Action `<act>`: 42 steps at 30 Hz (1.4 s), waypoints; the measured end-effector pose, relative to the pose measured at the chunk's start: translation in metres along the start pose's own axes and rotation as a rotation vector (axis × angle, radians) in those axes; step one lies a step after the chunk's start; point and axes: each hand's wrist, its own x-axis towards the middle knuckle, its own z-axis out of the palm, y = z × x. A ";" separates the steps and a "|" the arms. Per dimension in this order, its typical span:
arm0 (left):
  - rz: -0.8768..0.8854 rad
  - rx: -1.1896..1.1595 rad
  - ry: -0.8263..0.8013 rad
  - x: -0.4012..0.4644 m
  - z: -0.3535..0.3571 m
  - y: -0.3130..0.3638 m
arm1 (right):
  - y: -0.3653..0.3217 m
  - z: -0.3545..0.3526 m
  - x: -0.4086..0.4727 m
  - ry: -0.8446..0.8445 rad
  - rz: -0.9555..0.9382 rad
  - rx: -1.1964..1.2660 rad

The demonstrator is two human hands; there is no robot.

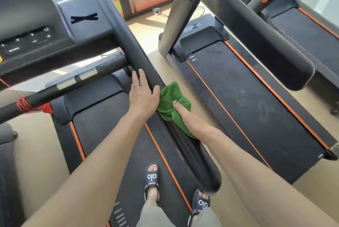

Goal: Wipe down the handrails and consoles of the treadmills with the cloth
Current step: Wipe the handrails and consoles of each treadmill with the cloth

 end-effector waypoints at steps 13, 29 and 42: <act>-0.142 -0.154 -0.021 -0.064 0.041 0.024 | 0.115 0.044 -0.164 0.581 -0.237 -0.066; -0.125 -0.109 -0.034 -0.057 0.043 0.018 | 0.063 0.035 -0.104 -0.043 -0.666 -2.034; -0.091 -0.147 -0.011 -0.055 0.051 0.014 | 0.135 0.009 -0.136 0.447 -0.839 -0.792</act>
